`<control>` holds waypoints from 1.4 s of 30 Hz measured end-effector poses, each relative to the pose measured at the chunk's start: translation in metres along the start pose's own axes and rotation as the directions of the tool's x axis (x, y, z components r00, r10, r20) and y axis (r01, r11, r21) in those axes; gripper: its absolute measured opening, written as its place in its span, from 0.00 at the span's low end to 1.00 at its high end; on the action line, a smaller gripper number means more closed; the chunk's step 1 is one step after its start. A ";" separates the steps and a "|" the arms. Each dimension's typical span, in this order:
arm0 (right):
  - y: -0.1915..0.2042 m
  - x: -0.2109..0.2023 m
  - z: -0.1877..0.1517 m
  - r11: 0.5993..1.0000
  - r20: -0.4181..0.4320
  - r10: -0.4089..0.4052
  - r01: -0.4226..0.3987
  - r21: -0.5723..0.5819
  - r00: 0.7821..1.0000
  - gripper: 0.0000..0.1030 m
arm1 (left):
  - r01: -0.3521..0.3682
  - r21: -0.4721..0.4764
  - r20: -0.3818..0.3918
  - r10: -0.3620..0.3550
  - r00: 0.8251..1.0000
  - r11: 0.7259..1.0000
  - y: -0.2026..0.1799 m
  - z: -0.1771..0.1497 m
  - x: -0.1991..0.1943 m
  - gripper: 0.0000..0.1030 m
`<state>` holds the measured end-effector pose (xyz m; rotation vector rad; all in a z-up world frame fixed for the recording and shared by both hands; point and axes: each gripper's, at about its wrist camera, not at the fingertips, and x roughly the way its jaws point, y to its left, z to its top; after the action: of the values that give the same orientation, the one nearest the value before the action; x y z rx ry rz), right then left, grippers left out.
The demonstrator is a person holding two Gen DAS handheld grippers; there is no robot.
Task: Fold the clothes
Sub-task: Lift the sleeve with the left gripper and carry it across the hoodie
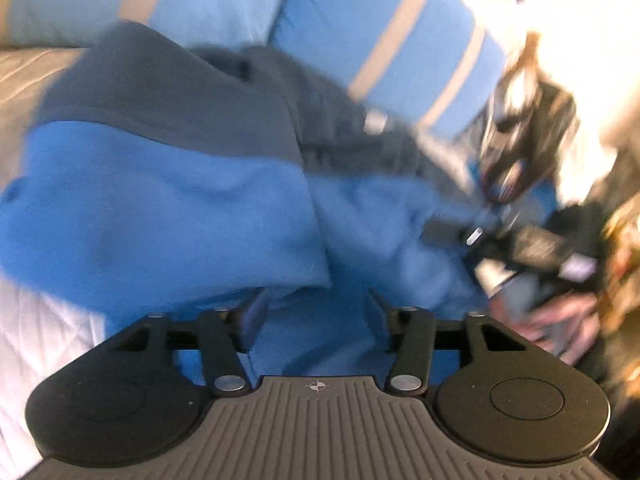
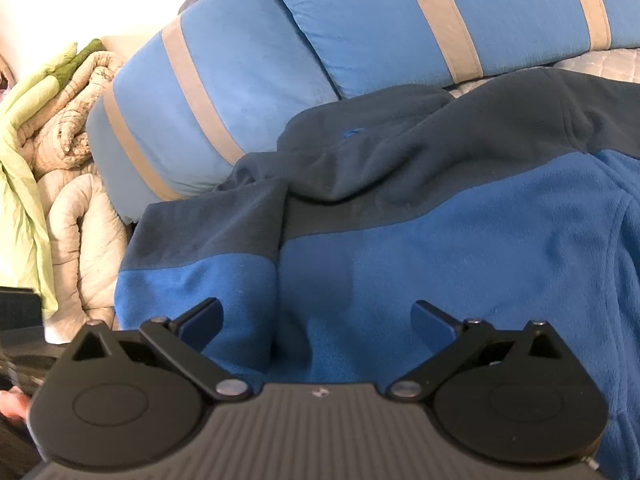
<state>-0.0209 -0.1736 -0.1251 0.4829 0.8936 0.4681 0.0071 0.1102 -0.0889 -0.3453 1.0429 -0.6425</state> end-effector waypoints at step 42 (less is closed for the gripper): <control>-0.004 0.006 -0.004 1.000 -0.043 -0.022 0.023 0.019 0.999 1.00 | -0.270 -0.338 0.303 0.376 0.876 0.902 0.078 -0.025 -0.063 0.09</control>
<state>-0.0204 -0.1721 -0.1332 0.4820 0.9446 0.4512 -0.0110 0.2113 -0.1006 -0.5059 0.8094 -0.1078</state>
